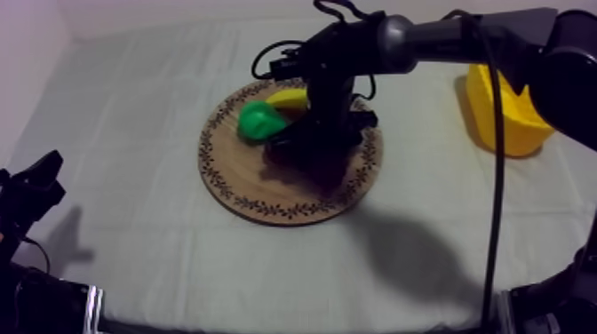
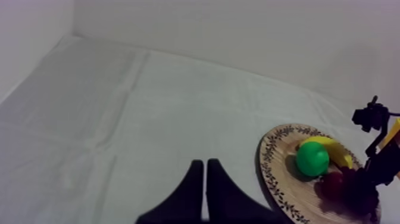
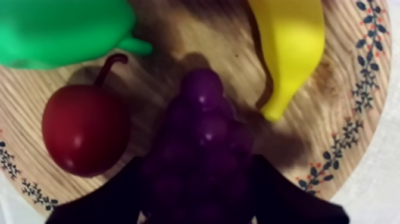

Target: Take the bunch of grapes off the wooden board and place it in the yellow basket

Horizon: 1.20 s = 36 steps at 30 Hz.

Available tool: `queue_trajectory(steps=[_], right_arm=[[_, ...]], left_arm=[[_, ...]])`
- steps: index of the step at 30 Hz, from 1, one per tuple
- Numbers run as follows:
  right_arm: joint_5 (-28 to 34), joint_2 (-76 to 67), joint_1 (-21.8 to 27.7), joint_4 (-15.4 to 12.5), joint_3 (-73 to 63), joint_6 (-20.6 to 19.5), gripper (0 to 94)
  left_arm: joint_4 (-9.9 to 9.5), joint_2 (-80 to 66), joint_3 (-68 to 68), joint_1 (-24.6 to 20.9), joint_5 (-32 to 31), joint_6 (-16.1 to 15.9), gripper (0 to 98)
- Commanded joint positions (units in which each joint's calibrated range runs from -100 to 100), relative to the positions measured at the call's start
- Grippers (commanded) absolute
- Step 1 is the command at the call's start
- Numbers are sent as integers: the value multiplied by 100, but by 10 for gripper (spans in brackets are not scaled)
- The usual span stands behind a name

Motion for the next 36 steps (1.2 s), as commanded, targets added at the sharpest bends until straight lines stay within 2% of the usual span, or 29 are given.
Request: queue_trajectory(steps=[1, 6, 13, 19, 25, 36], right_arm=[[-12, -92, 6, 3, 31, -1, 301], [15, -570, 52, 134, 208, -4, 293], [229, -1815, 417, 519, 394, 191, 299], [289, -2916, 1071, 752, 507, 755, 330], [121, -3641, 1840, 852, 654, 1364, 330], [-734, -4064, 3166, 747, 1094, 2329, 323]], left_arm=[[0, 0, -1, -1, 0, 1, 1], [0, 0, -1, -1, 0, 1, 1], [0, 0, -1, -1, 0, 1, 1], [0, 0, -1, -1, 0, 1, 1], [0, 0, -1, -1, 0, 1, 1], [0, 0, -1, -1, 0, 1, 1]])
